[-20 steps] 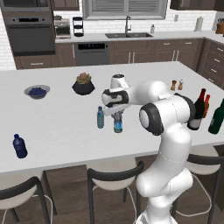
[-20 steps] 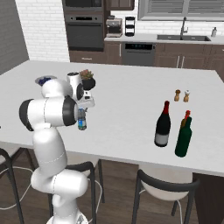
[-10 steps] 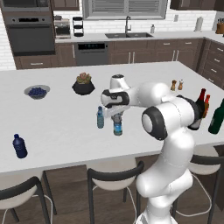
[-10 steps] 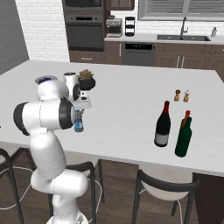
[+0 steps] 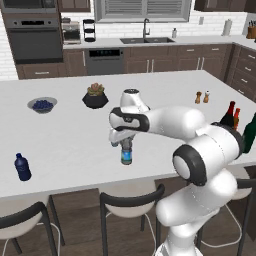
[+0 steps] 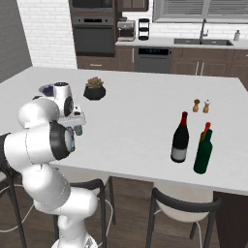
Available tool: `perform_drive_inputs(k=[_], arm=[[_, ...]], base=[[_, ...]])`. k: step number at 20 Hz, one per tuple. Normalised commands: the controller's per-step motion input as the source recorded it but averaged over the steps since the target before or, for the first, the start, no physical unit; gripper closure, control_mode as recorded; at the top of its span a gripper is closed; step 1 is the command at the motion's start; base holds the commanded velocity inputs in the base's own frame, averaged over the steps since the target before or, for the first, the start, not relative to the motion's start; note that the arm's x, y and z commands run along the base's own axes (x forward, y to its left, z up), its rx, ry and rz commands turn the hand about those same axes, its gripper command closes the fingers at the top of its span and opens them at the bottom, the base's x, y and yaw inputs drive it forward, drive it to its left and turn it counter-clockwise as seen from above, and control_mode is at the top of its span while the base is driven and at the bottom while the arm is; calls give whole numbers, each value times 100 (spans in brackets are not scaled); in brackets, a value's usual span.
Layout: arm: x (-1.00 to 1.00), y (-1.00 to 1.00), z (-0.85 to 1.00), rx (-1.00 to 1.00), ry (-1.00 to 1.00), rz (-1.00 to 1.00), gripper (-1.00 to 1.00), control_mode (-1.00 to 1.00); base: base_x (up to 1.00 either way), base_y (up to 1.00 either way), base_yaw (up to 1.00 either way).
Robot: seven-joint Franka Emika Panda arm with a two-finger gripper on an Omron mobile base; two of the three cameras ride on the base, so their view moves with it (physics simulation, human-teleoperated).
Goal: Move the plastic bottles in the middle to the plastics group, and the glass bottles in the middle to the glass group.
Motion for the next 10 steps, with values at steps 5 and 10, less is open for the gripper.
perform_drive_inputs(k=[5, 10], arm=[[-50, 96, 1, 1, 0, 2, 100, -100], [-7, 100, 6, 0, 0, 0, 100, -100]], base=[[0, 0, 0], [0, 0, 0]])
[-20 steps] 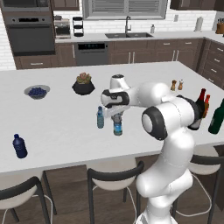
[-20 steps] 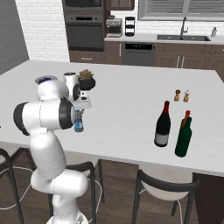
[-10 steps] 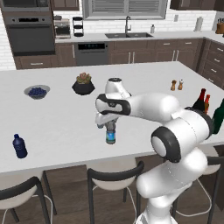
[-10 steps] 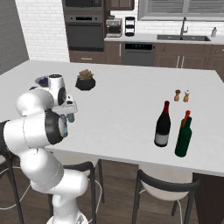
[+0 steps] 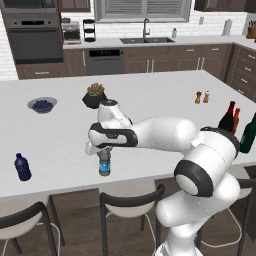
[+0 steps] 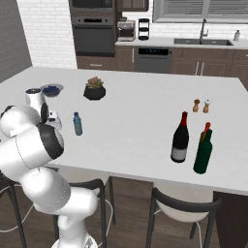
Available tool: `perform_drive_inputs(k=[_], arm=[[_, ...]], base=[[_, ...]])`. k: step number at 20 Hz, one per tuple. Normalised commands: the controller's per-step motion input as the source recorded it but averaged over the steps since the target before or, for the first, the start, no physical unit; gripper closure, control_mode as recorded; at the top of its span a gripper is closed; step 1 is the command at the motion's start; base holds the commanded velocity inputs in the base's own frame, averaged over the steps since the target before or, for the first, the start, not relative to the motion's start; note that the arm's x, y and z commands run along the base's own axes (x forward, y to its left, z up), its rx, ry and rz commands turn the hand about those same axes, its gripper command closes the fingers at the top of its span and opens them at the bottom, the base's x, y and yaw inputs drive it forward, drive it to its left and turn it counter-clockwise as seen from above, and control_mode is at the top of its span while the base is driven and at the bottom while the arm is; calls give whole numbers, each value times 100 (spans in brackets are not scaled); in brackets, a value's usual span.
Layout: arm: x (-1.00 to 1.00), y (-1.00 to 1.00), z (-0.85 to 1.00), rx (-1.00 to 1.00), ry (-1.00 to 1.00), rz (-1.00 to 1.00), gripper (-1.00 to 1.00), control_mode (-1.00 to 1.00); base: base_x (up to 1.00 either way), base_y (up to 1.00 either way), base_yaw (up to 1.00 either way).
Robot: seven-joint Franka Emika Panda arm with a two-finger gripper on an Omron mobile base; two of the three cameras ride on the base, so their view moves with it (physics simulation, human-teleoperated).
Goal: Move the plastic bottles in the middle to the plastics group, and the glass bottles in the middle to the glass group.
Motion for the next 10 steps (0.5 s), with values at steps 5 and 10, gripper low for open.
perform_drive_inputs(k=[5, 10], arm=[[3, 100, 19, 1, -6, 0, 100, -100], [14, 100, 19, 0, -13, 0, 100, -100]], base=[[0, 0, 0], [0, 0, 0]])
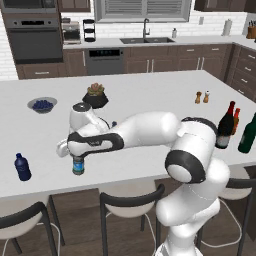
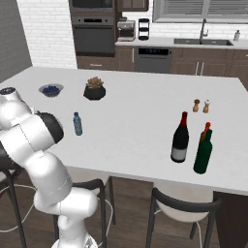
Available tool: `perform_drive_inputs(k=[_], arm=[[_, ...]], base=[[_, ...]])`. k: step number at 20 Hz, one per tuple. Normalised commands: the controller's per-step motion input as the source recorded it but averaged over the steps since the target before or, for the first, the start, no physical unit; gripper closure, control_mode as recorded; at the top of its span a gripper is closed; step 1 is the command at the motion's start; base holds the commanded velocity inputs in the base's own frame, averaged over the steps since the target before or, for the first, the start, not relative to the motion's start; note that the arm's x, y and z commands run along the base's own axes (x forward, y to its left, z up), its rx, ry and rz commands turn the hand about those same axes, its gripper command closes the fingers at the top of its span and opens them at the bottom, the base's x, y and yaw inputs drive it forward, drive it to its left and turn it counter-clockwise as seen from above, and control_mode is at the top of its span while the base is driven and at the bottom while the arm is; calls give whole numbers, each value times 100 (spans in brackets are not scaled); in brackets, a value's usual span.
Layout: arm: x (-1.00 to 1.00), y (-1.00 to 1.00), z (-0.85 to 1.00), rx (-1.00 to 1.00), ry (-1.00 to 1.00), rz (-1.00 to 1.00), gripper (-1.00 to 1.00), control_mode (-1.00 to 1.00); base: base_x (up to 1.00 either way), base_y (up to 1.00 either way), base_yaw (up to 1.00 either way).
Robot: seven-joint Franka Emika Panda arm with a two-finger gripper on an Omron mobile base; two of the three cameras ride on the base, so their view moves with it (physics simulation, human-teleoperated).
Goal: Move the plastic bottles in the middle to the plastics group, and the glass bottles in the middle to the glass group.
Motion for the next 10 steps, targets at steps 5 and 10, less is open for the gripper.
perform_drive_inputs(k=[5, 10], arm=[[10, 97, 11, 1, -19, 0, 100, -100], [15, 59, -10, 6, -4, 0, 100, -100]], base=[[0, 0, 0], [0, 0, 0]])
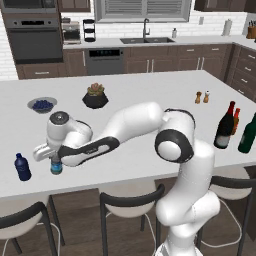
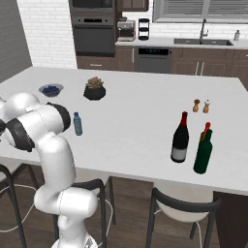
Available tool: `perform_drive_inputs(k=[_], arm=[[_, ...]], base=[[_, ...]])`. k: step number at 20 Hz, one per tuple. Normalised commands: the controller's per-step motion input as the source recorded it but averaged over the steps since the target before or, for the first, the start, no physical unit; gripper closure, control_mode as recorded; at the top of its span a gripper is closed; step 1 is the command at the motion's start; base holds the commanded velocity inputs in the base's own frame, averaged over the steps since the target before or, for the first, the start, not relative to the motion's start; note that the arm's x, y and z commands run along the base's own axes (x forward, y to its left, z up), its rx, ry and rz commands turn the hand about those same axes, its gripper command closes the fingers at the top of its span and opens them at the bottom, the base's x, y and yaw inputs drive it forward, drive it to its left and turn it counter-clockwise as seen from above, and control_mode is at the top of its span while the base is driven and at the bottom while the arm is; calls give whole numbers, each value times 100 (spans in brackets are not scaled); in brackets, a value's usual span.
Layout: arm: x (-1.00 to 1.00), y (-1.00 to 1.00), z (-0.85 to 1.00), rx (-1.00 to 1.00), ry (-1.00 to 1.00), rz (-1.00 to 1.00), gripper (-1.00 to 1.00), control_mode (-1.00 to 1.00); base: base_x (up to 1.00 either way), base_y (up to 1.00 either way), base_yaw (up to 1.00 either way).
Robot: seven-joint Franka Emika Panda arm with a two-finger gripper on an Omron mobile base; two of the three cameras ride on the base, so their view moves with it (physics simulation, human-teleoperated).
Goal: Move the plastic bottles in the middle to the plastics group, and the glass bottles in the middle to the glass group.
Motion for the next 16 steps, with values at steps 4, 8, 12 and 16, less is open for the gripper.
perform_drive_inputs(k=[4, 8, 12, 16], arm=[[28, 45, -9, 2, 0, 0, 100, -100], [28, 32, -10, 2, 0, 0, 100, -100], [12, 6, -30, 0, 4, 0, 100, -100], [10, 0, -41, 0, 9, 0, 100, -100]], base=[[0, 0, 0], [0, 0, 0], [0, 0, 0], [0, 0, 0]])
